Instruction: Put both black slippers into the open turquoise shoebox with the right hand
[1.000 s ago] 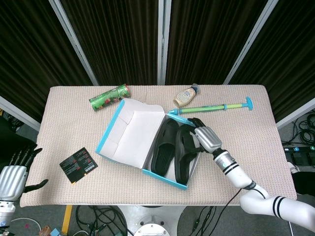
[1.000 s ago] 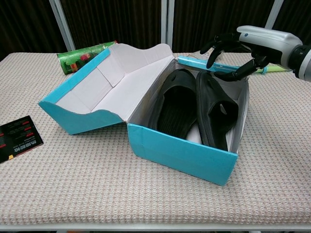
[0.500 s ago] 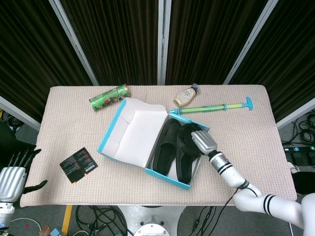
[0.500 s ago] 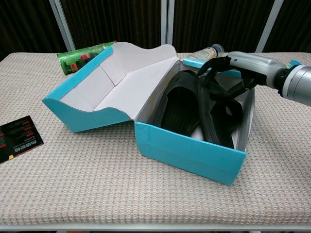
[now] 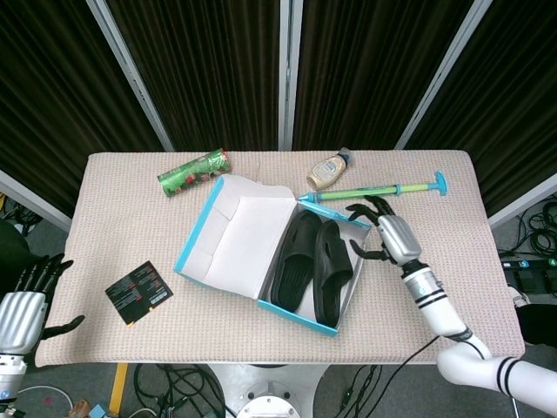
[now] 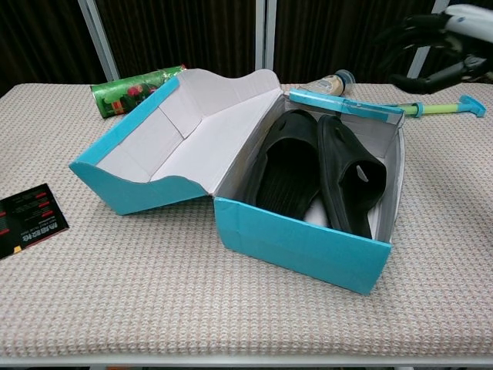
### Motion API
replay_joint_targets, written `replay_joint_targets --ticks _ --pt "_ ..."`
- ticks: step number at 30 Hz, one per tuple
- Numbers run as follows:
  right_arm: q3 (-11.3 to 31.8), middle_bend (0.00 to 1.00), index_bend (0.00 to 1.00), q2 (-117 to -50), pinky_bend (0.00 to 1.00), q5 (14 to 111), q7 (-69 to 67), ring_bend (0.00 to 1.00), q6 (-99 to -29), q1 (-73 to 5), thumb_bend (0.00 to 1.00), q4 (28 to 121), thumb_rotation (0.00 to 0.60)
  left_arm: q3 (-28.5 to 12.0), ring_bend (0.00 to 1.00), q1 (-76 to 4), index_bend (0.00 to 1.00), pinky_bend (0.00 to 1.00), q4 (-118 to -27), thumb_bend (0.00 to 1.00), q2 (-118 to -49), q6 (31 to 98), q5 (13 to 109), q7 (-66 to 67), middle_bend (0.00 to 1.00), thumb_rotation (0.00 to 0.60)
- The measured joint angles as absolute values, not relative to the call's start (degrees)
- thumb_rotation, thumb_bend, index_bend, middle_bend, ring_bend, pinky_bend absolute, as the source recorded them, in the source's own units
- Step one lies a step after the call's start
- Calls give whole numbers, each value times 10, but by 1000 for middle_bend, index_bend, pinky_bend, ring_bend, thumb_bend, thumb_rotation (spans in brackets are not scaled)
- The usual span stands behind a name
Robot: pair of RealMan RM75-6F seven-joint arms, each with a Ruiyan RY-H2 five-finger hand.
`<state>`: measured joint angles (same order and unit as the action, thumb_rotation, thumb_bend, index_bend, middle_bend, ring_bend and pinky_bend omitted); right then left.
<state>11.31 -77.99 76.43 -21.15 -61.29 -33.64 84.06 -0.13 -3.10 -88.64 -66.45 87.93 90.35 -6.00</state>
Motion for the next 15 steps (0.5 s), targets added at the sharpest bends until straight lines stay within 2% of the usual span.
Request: replay_joint_targets --ticks 4,7,9,15 --pt "100 252 151 -754 0 757 -206 48 -650 -290 298 847 474 -2 23 -31 142 89 -879 56 -668 880 901 -59 64 600" --pt "82 197 92 -742 0 752 -193 44 -680 -251 301 845 539 -4 23 -31 143 89 -875 56 -671 878 897 -51 64 600" --pt "69 171 62 -734 0 750 -183 26 -704 -223 301 844 561 -5 23 -31 142 89 -873 56 -674 876 892 -41 64 600" --pt "30 98 0 -712 0 767 -157 0 -779 -149 302 853 574 -9 23 -30 142 89 -870 56 -686 875 880 -14 64 600"
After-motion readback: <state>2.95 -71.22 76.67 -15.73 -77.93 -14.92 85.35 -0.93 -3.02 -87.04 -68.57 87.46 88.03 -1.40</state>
